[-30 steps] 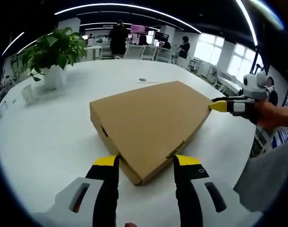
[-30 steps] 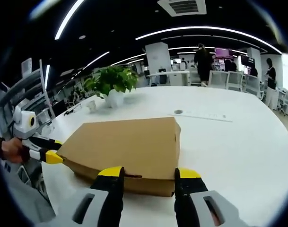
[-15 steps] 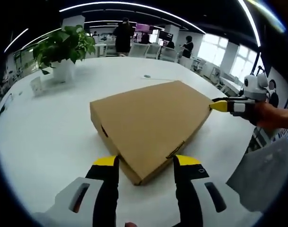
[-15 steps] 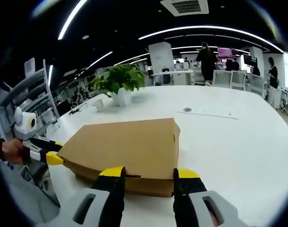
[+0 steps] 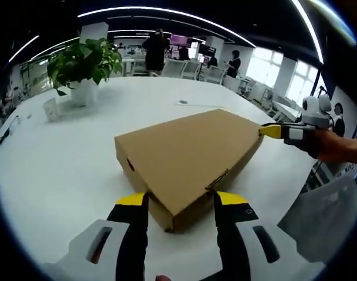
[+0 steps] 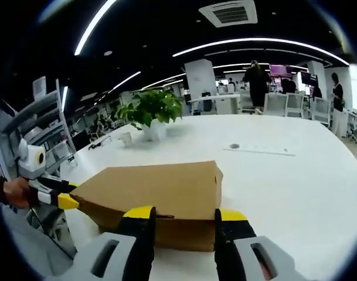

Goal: Operate the shoe box by opening the lid, removing the specified soft item, and placing it in the target area until the item is outside and the box remains undamaged.

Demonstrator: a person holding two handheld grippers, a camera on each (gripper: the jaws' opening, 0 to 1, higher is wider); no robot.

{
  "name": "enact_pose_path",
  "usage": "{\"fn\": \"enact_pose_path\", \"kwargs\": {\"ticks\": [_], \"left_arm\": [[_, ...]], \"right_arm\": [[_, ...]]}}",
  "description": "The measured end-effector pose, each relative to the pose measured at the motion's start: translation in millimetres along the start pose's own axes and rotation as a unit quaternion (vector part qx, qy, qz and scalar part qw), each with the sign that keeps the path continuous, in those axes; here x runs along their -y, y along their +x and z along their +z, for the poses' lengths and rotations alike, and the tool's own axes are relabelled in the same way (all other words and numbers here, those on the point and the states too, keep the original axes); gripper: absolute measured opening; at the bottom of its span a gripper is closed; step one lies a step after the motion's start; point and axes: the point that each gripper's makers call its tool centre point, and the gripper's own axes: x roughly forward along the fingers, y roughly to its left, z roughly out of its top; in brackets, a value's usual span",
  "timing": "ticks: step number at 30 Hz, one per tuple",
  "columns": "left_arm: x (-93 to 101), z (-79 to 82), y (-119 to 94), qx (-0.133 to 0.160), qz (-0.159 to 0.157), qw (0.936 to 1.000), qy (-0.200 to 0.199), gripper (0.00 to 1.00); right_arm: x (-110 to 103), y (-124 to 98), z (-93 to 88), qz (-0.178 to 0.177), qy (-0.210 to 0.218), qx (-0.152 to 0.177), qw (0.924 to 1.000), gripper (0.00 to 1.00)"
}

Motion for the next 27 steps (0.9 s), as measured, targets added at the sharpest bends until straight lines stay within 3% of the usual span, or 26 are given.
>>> {"fn": "enact_pose_path", "kwargs": {"ticks": [14, 27], "left_arm": [[0.7, 12.5, -7.9, 0.029, -0.002, 0.9993, -0.021, 0.44], [0.4, 34.5, -18.9, 0.064, -0.008, 0.997, -0.042, 0.44]], "right_arm": [[-4.3, -5.0, 16.7, 0.022, -0.02, 0.011, 0.9995, 0.38], [-15.9, -12.8, 41.7, 0.05, -0.037, 0.029, 0.9976, 0.4]]}}
